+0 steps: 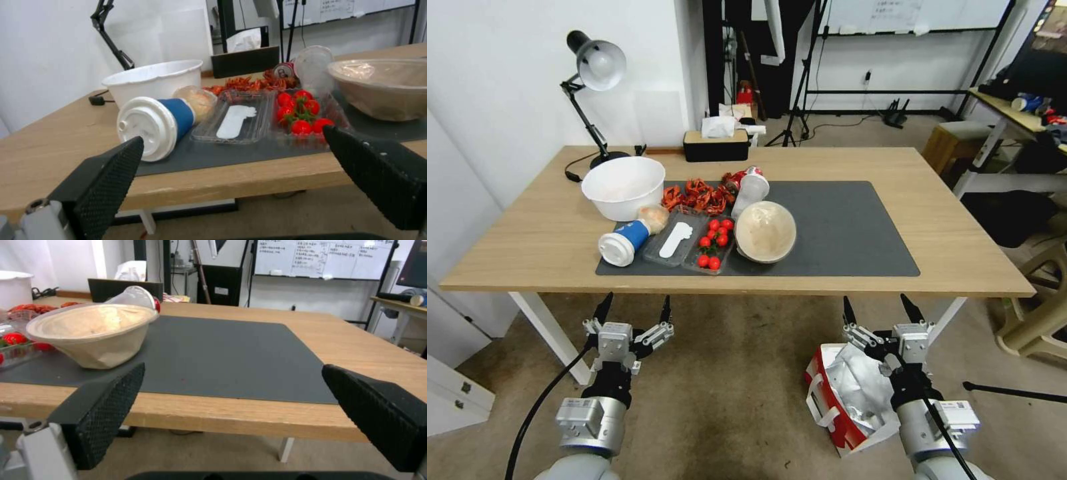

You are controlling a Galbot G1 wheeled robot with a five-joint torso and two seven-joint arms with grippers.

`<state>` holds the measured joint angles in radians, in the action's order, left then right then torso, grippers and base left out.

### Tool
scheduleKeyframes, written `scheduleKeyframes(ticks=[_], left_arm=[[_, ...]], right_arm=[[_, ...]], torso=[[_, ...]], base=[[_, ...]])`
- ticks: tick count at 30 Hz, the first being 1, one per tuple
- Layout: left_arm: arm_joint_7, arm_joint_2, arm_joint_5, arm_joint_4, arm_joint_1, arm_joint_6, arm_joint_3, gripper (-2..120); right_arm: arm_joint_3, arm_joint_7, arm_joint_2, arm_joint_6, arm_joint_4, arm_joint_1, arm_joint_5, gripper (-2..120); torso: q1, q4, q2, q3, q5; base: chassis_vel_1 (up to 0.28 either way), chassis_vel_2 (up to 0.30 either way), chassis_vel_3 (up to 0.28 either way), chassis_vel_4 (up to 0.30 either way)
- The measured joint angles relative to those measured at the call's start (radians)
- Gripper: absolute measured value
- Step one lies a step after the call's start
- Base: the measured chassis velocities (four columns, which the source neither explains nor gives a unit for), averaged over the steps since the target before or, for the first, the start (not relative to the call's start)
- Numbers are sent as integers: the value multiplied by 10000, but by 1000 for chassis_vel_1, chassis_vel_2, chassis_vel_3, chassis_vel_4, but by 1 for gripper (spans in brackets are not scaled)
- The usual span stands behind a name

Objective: Pick up the food delivery bag from the floor and place it on the table.

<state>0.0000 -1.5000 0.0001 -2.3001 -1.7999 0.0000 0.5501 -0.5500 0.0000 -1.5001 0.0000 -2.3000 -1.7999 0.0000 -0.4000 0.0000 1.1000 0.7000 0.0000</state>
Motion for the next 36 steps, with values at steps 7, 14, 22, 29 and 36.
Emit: scheduleKeyframes(ticks=[7, 14, 22, 29, 36], left_arm=[[0, 0, 0, 0, 0, 0, 0, 100], [0, 0, 0, 0, 0, 0, 0, 100], [-775, 517, -1193, 56, 595, 617, -507, 100], [-2186, 1455, -3390, 174, 1664, 1763, -1436, 100], [-2684, 1805, -4370, 271, 1861, 1806, -1870, 100]], right_arm=[[0, 0, 0, 0, 0, 0, 0, 100], [0, 0, 0, 0, 0, 0, 0, 100], [-147, -495, -432, -872, -241, -103, -39, 100], [-586, -1248, -1100, -2115, -628, -183, -106, 100], [-789, -1232, -1106, -2096, -611, -45, 0, 100]], torso=[[0, 0, 0, 0, 0], [0, 0, 0, 0, 0], [0, 0, 0, 0, 0], [0, 0, 0, 0, -2], [-1, -2, -1, 1, 0]], base=[[0, 0, 0, 0], [0, 0, 0, 0], [0, 0, 0, 0], [0, 0, 0, 0], [0, 0, 0, 0]])
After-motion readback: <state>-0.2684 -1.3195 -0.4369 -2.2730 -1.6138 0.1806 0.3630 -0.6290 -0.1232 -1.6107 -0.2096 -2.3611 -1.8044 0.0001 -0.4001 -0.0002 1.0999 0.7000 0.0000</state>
